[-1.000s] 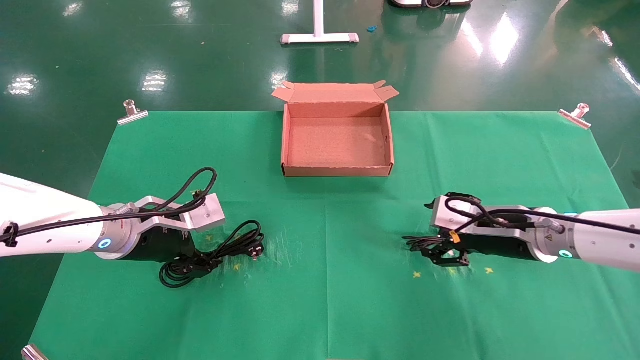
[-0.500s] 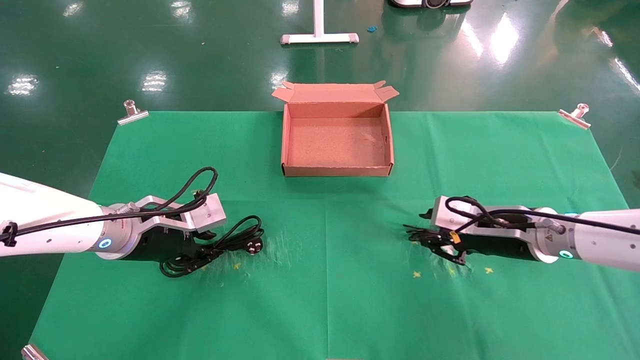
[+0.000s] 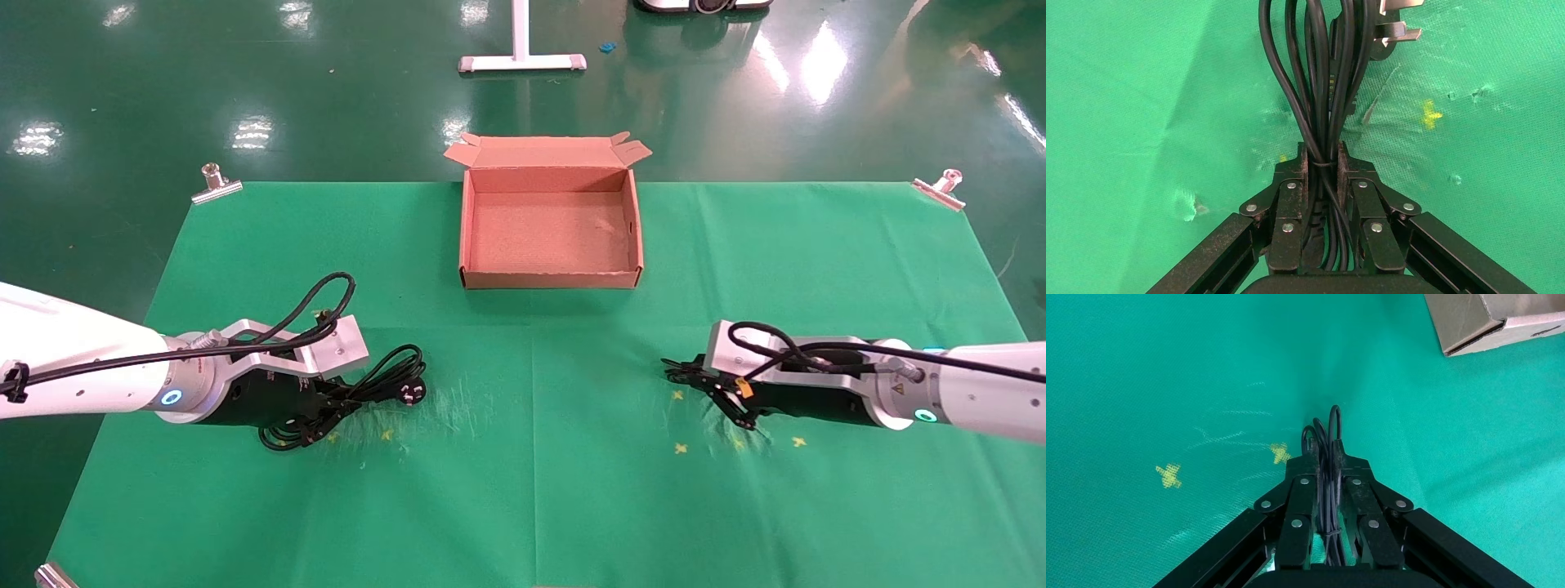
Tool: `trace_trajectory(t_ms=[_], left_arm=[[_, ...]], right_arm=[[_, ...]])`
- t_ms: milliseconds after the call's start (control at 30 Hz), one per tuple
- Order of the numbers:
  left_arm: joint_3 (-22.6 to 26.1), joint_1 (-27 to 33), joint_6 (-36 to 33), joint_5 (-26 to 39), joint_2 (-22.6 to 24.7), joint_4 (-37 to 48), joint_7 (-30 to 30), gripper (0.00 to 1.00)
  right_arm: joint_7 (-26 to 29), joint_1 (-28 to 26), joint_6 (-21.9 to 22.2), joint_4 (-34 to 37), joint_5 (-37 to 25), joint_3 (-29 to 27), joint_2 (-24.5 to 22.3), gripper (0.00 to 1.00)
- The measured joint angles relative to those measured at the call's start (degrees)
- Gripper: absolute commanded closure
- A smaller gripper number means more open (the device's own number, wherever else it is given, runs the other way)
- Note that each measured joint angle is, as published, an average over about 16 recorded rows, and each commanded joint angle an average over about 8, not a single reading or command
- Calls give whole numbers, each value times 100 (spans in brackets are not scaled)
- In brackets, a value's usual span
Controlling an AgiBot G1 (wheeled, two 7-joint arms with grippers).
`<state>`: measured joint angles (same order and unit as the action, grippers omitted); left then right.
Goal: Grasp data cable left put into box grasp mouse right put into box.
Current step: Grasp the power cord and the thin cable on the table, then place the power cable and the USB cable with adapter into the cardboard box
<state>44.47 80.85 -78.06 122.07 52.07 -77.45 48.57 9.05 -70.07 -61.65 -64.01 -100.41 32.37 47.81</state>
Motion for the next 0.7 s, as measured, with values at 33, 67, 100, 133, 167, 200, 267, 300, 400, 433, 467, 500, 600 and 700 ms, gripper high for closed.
trace_trajectory(t_ms=[33, 67, 100, 133, 167, 200, 267, 300, 400, 433, 467, 500, 600, 700], left_arm=[[-1, 2, 1, 0, 0, 4, -1, 100], [-4, 7, 3, 0, 0, 9, -2, 100], [-7, 13, 4, -2, -1, 15, -4, 100], [-14, 24, 6, -8, -4, 20, -7, 100], [-26, 42, 5, -20, -10, 24, -11, 100], [-41, 67, 2, -35, -19, 27, -18, 100], [-80, 140, -8, -75, -37, 30, -34, 100], [-103, 187, -15, -99, -43, 31, -43, 100], [-177, 364, -35, -178, -36, 38, -76, 100], [-203, 432, -36, -202, -22, 43, -89, 100], [-227, 503, -28, -221, 1, 51, -104, 100], [-250, 575, -13, -236, 34, 63, -122, 100], [-288, 795, 91, -222, 202, 139, -208, 100], [-275, 995, 316, -128, 510, 344, -349, 100]], right_arm=[[0, 0, 0, 0, 0, 0, 0, 100], [0, 0, 0, 0, 0, 0, 0, 100], [0, 0, 0, -1, 1, 0, -1, 100], [0, -2, 1, 0, 1, -2, -2, 100], [2, -7, 3, 1, 3, -6, -4, 100], [3, -16, 5, 5, 5, -11, -8, 100], [7, -49, 17, 21, 8, -28, -17, 100], [11, -72, 26, 34, 8, -40, -21, 100], [32, -174, 63, 93, 10, -84, -27, 100], [41, -219, 78, 120, 10, -102, -27, 100], [50, -270, 97, 151, 11, -123, -26, 100], [59, -327, 117, 183, 12, -146, -26, 100], [92, -534, 184, 297, 14, -225, -21, 100], [123, -778, 248, 418, 25, -314, -20, 100]])
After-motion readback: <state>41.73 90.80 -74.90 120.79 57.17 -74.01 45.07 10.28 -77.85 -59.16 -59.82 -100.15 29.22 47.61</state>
